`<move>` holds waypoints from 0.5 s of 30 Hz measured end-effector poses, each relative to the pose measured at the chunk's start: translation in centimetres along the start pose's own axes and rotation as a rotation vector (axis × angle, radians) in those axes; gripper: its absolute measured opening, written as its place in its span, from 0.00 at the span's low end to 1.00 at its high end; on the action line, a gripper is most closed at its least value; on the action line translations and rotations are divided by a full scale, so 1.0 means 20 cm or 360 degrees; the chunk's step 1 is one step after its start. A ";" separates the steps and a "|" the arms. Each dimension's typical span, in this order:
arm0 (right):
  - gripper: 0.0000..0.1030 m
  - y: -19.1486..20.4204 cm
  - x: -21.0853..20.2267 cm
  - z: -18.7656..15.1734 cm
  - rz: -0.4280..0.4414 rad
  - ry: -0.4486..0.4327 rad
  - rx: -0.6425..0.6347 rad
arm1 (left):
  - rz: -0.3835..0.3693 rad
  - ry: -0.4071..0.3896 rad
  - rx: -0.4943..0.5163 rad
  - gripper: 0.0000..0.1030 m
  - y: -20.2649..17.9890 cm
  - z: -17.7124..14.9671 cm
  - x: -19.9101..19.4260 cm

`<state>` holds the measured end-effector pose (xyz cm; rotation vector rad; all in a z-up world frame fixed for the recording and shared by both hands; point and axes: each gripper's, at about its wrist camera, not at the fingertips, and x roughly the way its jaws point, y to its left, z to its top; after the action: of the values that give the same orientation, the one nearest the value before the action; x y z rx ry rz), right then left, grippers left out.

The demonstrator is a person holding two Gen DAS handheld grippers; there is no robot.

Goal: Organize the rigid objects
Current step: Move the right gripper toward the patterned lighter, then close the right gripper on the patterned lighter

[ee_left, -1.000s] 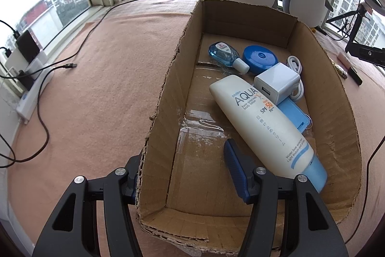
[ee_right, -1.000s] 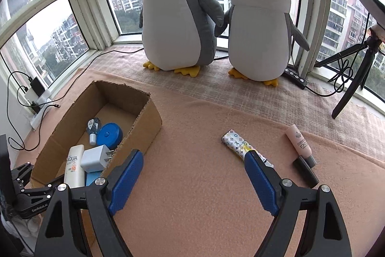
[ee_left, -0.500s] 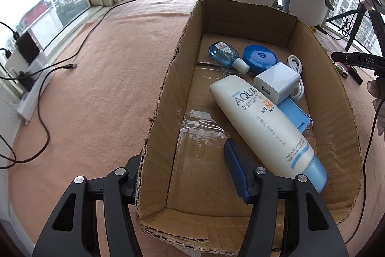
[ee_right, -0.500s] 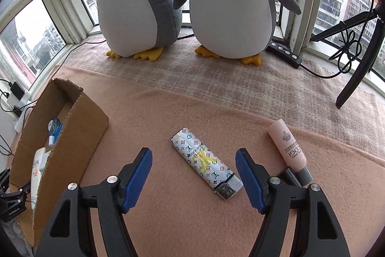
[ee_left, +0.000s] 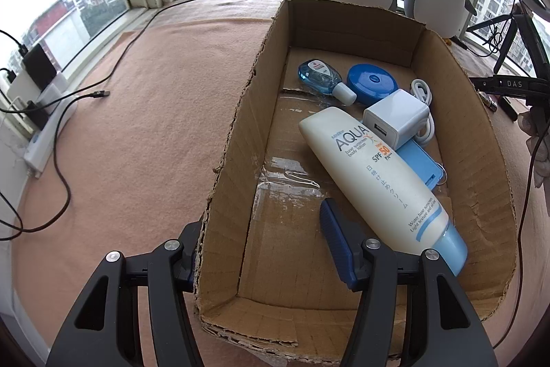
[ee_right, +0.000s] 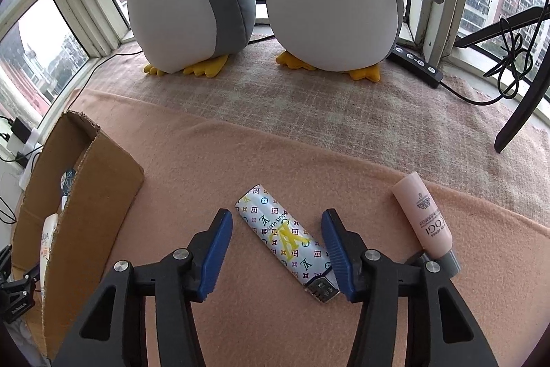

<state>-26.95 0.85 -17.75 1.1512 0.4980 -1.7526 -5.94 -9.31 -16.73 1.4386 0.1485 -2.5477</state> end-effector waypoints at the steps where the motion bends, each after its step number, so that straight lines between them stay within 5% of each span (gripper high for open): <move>1: 0.40 0.01 0.00 0.00 0.0000 0.0009 -0.0011 | -0.0001 0.0000 -0.0001 0.58 0.00 0.00 0.00; 15: 0.20 0.15 -0.01 -0.07 -0.0185 0.0045 -0.0146 | -0.0013 -0.0004 -0.0022 0.58 0.01 0.00 0.00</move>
<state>-23.64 0.62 -17.83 1.1024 0.6674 -1.7949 -5.94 -9.50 -16.76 1.4325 0.1713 -2.5502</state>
